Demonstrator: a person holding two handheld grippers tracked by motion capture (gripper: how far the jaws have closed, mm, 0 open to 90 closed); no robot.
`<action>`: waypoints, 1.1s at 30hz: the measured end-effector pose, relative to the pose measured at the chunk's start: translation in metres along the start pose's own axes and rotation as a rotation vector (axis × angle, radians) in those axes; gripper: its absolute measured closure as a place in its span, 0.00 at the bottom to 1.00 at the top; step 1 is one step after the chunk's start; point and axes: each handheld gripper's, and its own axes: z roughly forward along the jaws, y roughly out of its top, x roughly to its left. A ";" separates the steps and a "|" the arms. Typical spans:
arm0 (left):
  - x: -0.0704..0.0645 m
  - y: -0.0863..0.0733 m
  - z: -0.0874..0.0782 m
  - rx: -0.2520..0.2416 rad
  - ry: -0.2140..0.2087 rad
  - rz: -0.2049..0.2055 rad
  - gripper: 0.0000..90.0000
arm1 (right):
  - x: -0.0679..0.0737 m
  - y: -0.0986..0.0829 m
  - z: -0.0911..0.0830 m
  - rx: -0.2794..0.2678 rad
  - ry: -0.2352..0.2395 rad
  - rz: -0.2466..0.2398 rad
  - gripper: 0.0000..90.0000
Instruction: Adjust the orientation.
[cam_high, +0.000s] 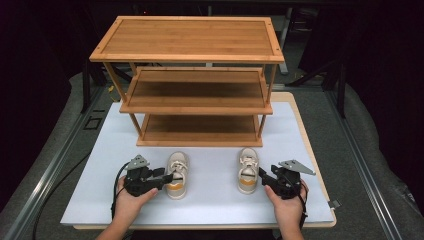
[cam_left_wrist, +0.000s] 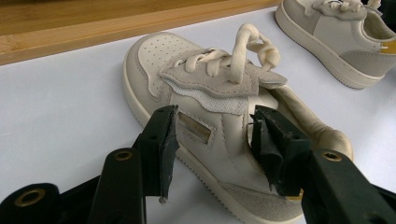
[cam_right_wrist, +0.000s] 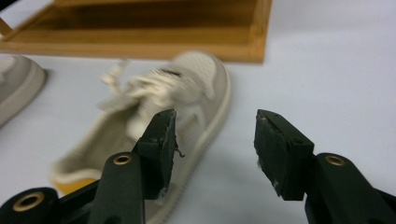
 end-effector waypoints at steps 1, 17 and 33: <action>0.000 0.000 0.000 0.000 0.001 -0.002 0.55 | 0.005 0.001 -0.001 -0.010 0.007 -0.017 0.53; -0.007 0.003 0.007 0.017 0.056 -0.018 0.60 | 0.011 -0.001 0.028 0.075 0.084 0.048 0.66; -0.026 0.010 0.015 0.015 0.083 0.007 0.73 | 0.074 -0.005 0.035 0.070 0.128 -0.027 0.79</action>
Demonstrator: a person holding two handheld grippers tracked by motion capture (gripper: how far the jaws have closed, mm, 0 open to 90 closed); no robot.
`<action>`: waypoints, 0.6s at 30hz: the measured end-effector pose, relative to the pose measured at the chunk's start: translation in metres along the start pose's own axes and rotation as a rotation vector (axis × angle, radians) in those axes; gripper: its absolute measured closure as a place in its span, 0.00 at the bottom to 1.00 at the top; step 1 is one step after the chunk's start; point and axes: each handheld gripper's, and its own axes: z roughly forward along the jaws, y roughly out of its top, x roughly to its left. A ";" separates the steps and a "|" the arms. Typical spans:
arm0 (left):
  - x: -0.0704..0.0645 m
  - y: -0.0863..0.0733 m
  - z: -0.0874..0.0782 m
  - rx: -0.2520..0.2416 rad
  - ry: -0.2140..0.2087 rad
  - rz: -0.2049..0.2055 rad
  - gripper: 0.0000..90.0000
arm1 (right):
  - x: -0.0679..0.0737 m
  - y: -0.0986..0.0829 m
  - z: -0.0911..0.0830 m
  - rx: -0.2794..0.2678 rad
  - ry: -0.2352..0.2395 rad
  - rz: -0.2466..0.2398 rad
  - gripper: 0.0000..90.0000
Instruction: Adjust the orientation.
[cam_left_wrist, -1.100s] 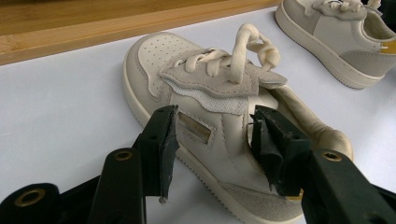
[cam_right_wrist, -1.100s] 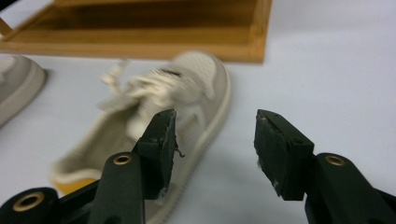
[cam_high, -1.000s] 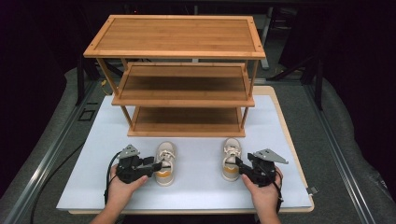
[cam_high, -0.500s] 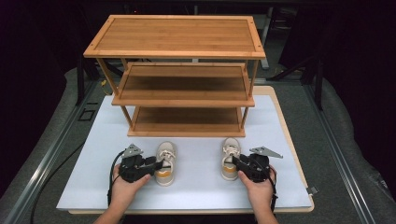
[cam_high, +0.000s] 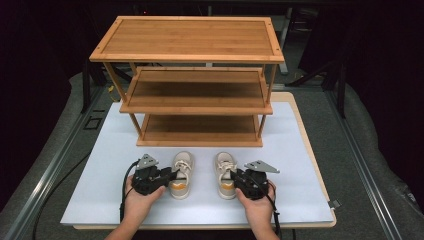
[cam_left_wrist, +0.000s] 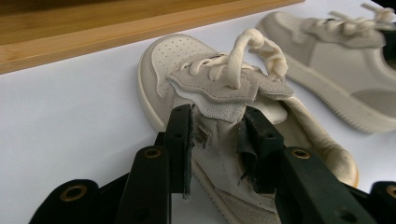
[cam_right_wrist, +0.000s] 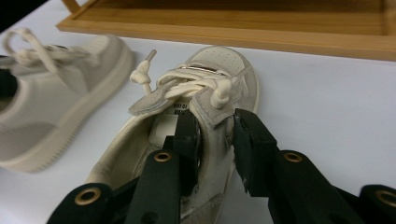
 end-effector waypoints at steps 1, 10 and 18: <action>-0.003 0.001 0.002 -0.001 -0.003 0.003 0.73 | 0.005 0.000 0.001 0.009 0.011 0.004 0.79; -0.022 0.006 0.014 0.003 -0.012 0.004 0.73 | 0.035 -0.001 0.013 0.014 0.002 -0.023 0.78; -0.025 0.003 0.013 -0.007 -0.007 0.004 0.74 | 0.044 -0.007 0.011 -0.007 0.008 -0.015 0.75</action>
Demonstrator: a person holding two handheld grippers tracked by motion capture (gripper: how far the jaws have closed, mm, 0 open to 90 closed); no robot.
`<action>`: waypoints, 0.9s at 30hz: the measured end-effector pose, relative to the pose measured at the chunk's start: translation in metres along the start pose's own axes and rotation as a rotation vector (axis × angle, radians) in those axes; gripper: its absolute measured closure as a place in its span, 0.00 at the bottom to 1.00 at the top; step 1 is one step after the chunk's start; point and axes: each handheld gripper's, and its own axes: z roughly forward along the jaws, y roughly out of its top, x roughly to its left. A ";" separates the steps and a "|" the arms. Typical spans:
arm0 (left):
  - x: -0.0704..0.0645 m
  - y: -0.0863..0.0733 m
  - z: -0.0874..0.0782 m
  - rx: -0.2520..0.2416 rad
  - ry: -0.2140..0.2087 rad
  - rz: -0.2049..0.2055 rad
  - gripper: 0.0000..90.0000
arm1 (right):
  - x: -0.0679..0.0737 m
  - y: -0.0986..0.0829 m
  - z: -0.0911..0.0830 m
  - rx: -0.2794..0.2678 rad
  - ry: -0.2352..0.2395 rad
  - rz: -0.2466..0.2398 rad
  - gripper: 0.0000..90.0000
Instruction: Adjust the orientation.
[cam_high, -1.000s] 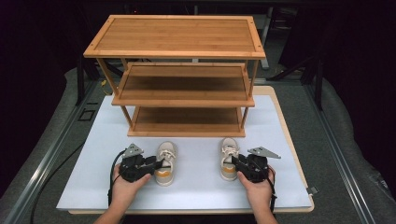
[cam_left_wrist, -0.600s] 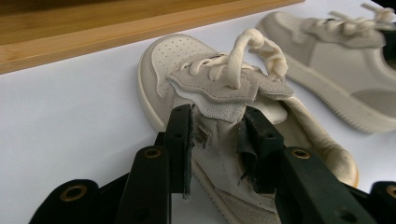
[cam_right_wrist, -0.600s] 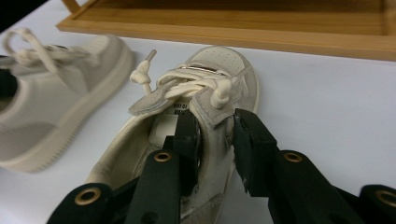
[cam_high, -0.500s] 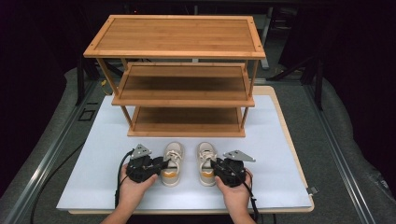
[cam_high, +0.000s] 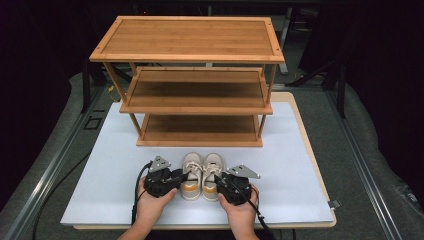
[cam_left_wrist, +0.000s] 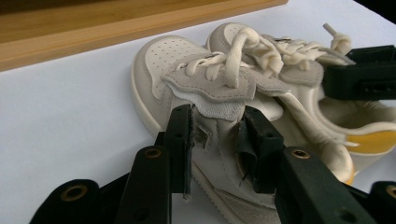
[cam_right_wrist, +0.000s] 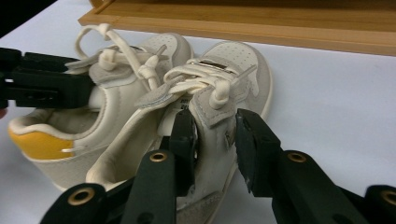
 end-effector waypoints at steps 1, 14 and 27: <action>-0.002 0.000 -0.001 0.003 0.003 0.002 0.74 | 0.000 0.000 0.000 0.000 0.000 0.000 0.75; 0.001 -0.007 -0.005 -0.013 -0.021 -0.086 0.67 | 0.000 -0.004 -0.004 -0.011 0.028 0.011 0.69; 0.001 -0.028 0.004 -0.169 -0.026 -0.210 0.61 | -0.002 -0.012 0.009 -0.070 0.011 0.075 0.64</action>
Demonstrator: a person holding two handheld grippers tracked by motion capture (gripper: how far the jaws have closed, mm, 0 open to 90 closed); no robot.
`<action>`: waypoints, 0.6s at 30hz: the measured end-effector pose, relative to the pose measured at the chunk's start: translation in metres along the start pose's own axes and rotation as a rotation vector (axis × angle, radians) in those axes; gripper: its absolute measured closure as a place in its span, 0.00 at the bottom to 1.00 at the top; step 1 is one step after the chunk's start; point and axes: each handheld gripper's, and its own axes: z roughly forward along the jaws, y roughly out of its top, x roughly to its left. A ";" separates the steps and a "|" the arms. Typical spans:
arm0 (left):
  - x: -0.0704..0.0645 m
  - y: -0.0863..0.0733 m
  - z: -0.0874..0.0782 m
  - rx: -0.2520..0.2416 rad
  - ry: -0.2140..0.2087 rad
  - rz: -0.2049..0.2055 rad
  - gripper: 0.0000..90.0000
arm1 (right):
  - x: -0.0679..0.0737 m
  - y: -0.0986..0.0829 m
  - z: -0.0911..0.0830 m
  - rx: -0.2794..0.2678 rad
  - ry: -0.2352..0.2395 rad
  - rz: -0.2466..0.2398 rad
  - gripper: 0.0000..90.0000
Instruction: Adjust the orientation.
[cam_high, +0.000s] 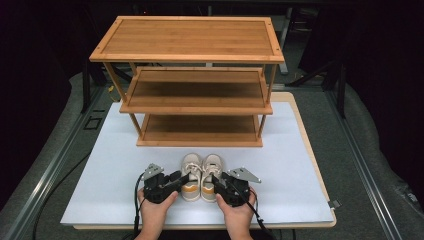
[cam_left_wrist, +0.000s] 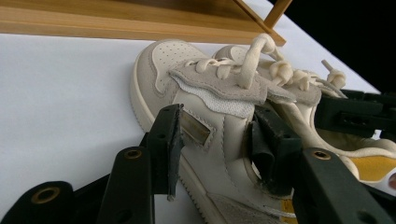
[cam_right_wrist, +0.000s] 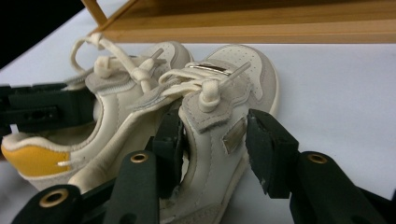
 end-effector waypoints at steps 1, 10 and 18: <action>0.000 0.000 0.000 0.000 0.000 0.000 0.61 | 0.000 0.000 0.000 0.000 0.000 0.000 0.64; -0.003 -0.005 0.003 -0.044 0.015 -0.038 0.61 | 0.005 -0.009 0.001 -0.065 -0.018 0.064 0.66; -0.002 -0.005 0.004 -0.047 0.012 -0.033 0.63 | 0.003 -0.011 0.002 -0.088 -0.020 0.089 0.68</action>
